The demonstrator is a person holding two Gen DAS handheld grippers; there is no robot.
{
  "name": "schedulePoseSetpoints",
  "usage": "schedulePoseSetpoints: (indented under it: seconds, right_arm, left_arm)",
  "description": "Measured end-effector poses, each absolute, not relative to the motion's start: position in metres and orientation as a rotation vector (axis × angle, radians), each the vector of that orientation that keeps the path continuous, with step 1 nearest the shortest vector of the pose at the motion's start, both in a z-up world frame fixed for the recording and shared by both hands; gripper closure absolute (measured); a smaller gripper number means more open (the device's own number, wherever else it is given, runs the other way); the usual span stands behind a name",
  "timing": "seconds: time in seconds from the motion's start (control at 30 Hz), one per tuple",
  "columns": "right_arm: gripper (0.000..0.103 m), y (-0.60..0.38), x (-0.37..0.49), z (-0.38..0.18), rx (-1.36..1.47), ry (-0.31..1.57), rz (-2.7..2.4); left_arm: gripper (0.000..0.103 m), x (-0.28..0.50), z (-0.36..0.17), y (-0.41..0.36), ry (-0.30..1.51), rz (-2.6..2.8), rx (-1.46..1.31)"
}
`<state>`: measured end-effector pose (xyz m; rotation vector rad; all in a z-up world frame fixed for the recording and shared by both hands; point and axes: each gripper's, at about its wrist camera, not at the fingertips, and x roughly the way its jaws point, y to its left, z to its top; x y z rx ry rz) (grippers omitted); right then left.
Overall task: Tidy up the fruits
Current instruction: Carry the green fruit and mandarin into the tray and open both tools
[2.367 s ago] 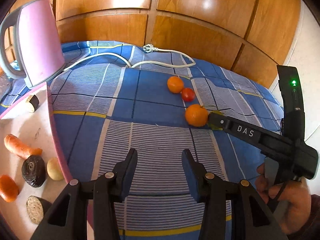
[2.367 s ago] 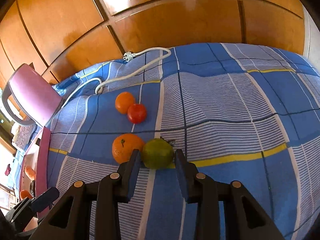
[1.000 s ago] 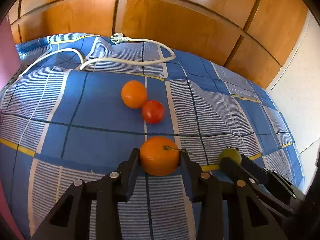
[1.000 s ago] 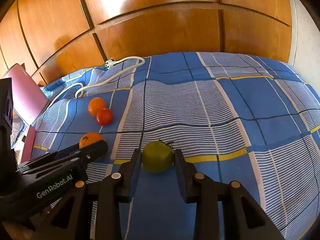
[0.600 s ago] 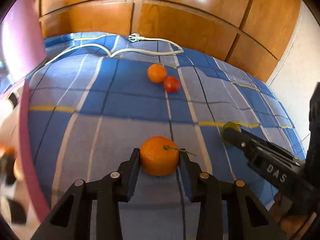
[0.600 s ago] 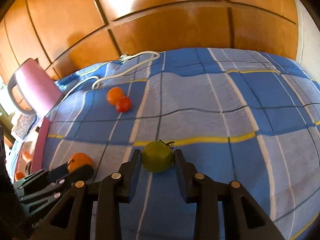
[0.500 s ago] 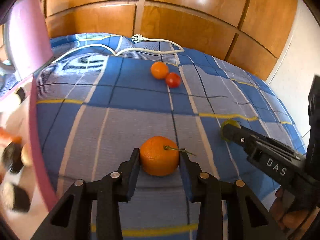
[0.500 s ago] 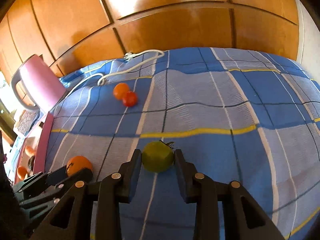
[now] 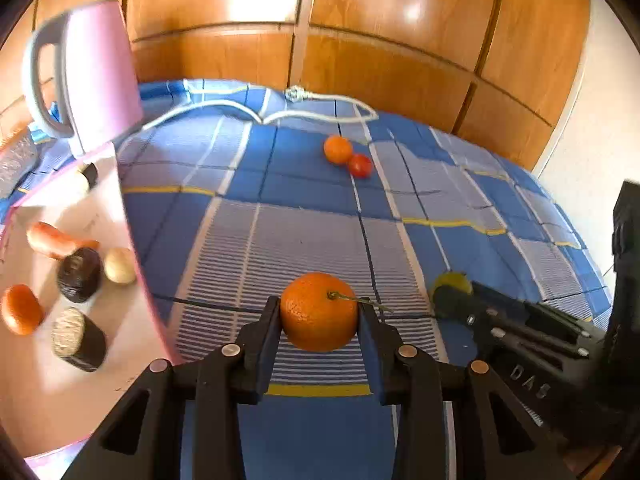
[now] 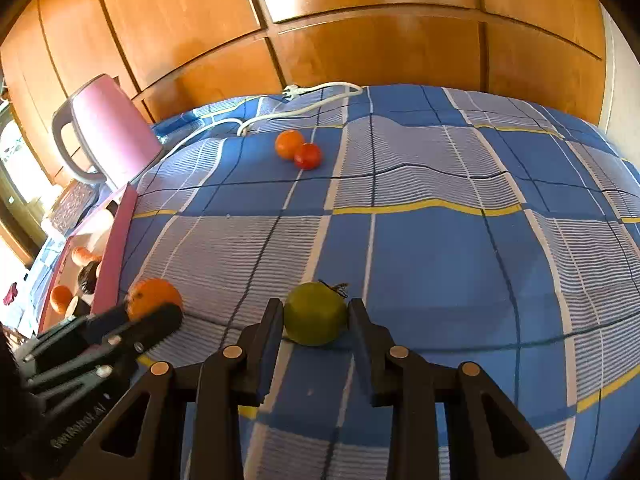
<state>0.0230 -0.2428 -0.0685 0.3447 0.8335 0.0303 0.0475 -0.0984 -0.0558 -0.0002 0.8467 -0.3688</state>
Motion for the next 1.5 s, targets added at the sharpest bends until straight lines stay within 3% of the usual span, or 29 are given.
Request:
schedulePoseSetpoints:
  seconds: [0.6, 1.5]
  right_arm:
    - [0.070, -0.210, 0.006, -0.049, 0.261, 0.805, 0.055]
    - [0.070, -0.194, -0.001, -0.044, 0.258, 0.809, 0.096]
  left_arm:
    - [0.066, 0.027, -0.024, -0.069, 0.760, -0.352, -0.038]
    - [0.066, 0.019, -0.020, -0.056, 0.757, -0.344, -0.061]
